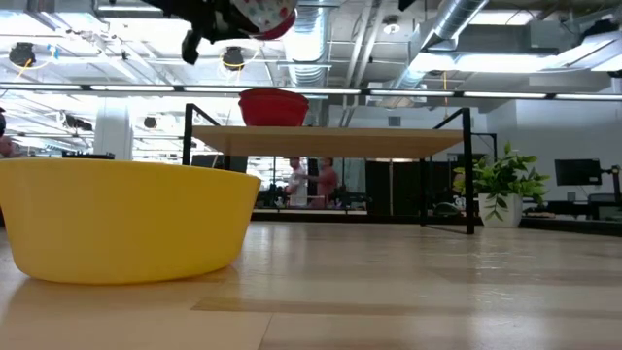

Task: Pick & Place Mini bowls
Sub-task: Stack the red bowl on the red bowl on the shelf

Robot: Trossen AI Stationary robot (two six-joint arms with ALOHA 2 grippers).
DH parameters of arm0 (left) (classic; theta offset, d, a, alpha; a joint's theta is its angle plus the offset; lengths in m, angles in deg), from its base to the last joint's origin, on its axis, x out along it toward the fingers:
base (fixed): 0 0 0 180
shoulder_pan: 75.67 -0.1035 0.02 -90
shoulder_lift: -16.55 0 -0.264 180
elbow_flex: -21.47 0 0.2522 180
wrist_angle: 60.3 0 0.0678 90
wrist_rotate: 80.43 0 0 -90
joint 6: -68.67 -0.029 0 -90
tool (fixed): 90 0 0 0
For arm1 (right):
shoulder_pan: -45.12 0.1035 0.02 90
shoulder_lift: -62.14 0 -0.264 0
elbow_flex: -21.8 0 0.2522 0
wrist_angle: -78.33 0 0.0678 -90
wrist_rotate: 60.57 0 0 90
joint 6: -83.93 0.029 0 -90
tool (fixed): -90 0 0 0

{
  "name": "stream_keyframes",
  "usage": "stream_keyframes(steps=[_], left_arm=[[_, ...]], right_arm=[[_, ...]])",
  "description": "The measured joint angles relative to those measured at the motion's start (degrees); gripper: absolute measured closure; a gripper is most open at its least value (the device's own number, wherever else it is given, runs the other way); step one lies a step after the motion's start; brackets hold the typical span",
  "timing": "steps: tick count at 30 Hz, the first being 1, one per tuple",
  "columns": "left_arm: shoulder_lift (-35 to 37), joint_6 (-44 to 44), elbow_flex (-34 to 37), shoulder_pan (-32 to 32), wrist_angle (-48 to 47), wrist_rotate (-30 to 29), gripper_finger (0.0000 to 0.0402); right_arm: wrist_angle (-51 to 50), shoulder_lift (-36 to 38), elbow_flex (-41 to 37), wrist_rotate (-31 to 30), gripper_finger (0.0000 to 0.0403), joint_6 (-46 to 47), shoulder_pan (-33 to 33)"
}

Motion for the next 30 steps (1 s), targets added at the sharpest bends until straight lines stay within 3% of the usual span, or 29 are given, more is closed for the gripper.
stream_keyframes(steps=[4, 11, 17, 24, 30], left_arm=[[-0.8, 7.1, 0.0, -2.7, -1.7, 6.9, 0.038], [-1.5, 16.1, -0.1, -7.7, -3.3, 18.9, 0.038], [-2.4, 17.9, -8.1, -11.1, -19.5, 21.5, 0.0381], [-7.3, 19.1, -21.5, -14.1, -40.1, 23.7, 0.0381], [-13.0, 21.2, -26.3, -16.6, -46.2, 32.3, 0.0381]], right_arm=[[0.0, 2.4, -3.1, -0.1, 0.0253, -3.8, 1.1], [3.9, 12.6, -18.3, 0.1, 0.0299, -2.2, 2.5], [11.6, 24.5, -31.4, 0.6, 0.0336, -2.2, 6.9], [20.8, 36.3, -40.0, 3.7, 0.0369, -4.6, 13.3], [38.5, 45.1, -47.9, 14.0, 0.0399, -16.5, 17.9]])
